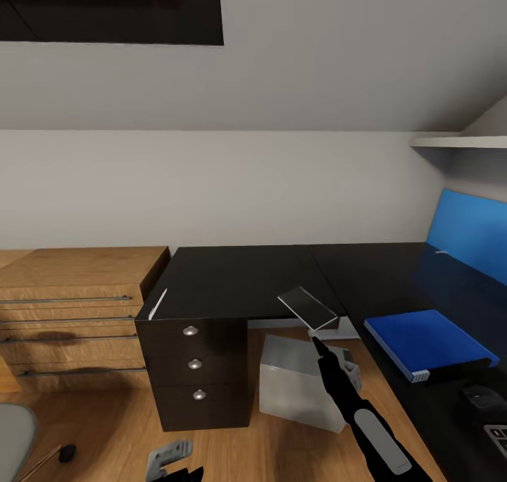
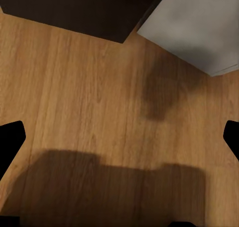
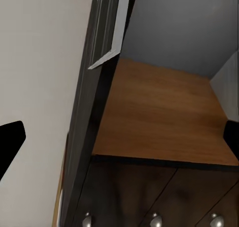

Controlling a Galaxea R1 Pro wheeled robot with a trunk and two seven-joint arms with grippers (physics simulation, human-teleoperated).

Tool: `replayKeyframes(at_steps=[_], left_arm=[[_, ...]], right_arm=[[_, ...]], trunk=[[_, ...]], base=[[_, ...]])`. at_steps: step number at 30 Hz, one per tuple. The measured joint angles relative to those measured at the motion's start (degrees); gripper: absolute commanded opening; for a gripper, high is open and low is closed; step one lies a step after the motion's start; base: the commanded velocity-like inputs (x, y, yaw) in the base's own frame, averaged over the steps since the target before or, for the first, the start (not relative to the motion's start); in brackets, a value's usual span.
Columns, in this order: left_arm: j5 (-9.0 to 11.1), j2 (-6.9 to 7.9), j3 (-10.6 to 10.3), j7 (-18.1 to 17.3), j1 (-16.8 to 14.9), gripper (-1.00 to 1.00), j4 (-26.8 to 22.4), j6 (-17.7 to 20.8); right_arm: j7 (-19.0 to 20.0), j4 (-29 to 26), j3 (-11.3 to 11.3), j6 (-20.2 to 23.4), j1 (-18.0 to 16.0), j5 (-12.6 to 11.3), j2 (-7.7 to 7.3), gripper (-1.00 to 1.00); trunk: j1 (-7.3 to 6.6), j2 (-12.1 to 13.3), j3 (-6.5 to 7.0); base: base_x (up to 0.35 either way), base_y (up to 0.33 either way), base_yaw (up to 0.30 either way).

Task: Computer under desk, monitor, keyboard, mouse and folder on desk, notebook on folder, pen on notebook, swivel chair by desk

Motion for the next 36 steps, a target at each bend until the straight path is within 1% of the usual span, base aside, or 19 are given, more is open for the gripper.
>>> replayKeyframes(at_steps=[6, 9, 12, 15, 23, 29, 36], left_arm=[[-0.1, -0.04, -0.2, 0.0, 0.0, 1.00, 0.1, -0.1], [-0.1, -0.04, -0.3, 0.0, 0.0, 1.00, 0.1, -0.1], [-0.1, -0.04, -0.3, 0.0, 0.0, 1.00, 0.1, -0.1], [-0.1, -0.04, -0.3, -0.1, 0.0, 1.00, 0.1, -0.1], [0.0, 0.02, 0.0, -0.1, 0.0, 1.00, 0.0, -0.1], [0.0, 0.04, 0.1, -0.1, 0.0, 1.00, 0.0, -0.1], [0.0, 0.05, 0.1, -0.1, 0.0, 1.00, 0.0, -0.1]], right_arm=[[-0.1, 0.1, -0.1, 0.0, 0.0, 0.0, -0.29, 1.00], [-0.1, 0.1, -0.9, 0.0, 0.0, 0.0, -0.32, 1.00], [-0.2, 0.2, -2.2, 0.1, 0.0, 0.0, -0.31, 1.00], [-0.2, 0.2, -2.8, 0.1, 0.0, 0.0, -0.29, 1.00], [-0.2, 0.3, -3.1, 0.1, 0.0, 0.0, -0.26, 1.00], [-0.2, 0.4, -3.2, 0.1, 0.0, 0.0, -0.21, 1.00], [-0.2, 1.4, -3.2, 0.1, 0.0, 0.0, -0.17, 1.00]], trunk=[[0.00, 0.0, 0.00], [-0.01, 0.0, 0.00], [-0.02, 0.0, 0.00], [-0.01, 0.0, 0.00], [-0.01, 0.0, 0.00], [0.00, 0.0, 0.00], [-0.01, 0.0, 0.00]], base=[[0.052, 0.000, 0.000], [0.083, 0.000, 0.000], [0.182, 0.000, 0.000], [0.104, 0.000, 0.000], [0.125, 0.000, 0.000], [0.041, 0.002, 0.000], [0.110, 0.083, 0.000]])
